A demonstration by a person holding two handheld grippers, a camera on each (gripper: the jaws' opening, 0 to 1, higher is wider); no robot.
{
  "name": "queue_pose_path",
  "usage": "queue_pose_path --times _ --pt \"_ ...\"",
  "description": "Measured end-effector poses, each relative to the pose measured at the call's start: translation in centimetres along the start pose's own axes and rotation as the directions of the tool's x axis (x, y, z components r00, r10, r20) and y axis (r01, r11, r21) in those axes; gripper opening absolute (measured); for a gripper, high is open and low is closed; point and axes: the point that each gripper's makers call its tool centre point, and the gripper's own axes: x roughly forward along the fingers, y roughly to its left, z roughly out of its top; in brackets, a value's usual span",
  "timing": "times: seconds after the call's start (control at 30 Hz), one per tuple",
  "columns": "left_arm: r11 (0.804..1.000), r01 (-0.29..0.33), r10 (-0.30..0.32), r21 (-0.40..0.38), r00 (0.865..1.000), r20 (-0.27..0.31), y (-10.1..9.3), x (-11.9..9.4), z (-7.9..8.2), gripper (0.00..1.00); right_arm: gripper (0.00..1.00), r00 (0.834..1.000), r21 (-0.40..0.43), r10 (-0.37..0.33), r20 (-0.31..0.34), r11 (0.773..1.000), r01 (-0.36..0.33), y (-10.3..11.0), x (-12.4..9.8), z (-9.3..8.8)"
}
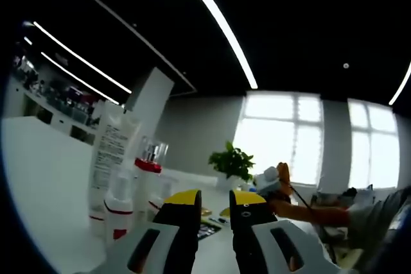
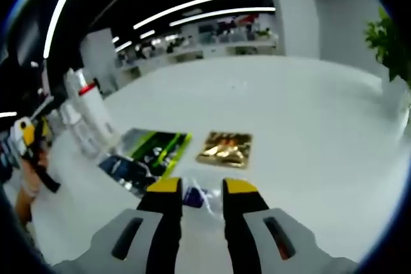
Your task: Arrange the skincare products in the storage area until every visible bottle or jar stands upright without overlapping.
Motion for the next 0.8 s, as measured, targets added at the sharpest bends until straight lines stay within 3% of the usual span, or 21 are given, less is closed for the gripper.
queue_pose_path --times 0.1,0.13,0.53,0.8 --pt "1.000 -0.005 0.005 -0.017 1.000 0.009 0.1 -0.1 0.2 0.18 0.28 0.999 -0.032 -0.046 -0.014 0.998 0.045 -0.5 0.5 -0.5" --pt "1.000 -0.005 0.006 -0.020 1.000 0.012 0.1 -0.1 0.2 0.18 0.26 0.997 -0.031 -0.064 0.031 0.997 0.065 -0.7 0.5 0.0" --pt "1.000 -0.006 0.006 -0.007 1.000 0.011 -0.1 0.1 0.1 0.18 0.28 0.991 -0.075 -0.091 0.102 0.992 0.098 -1.1 0.2 -0.2" --pt "1.000 -0.010 0.010 -0.014 1.000 0.009 0.2 0.1 0.2 0.18 0.34 0.992 -0.136 -0.086 0.097 0.986 0.099 0.0 0.4 -0.2"
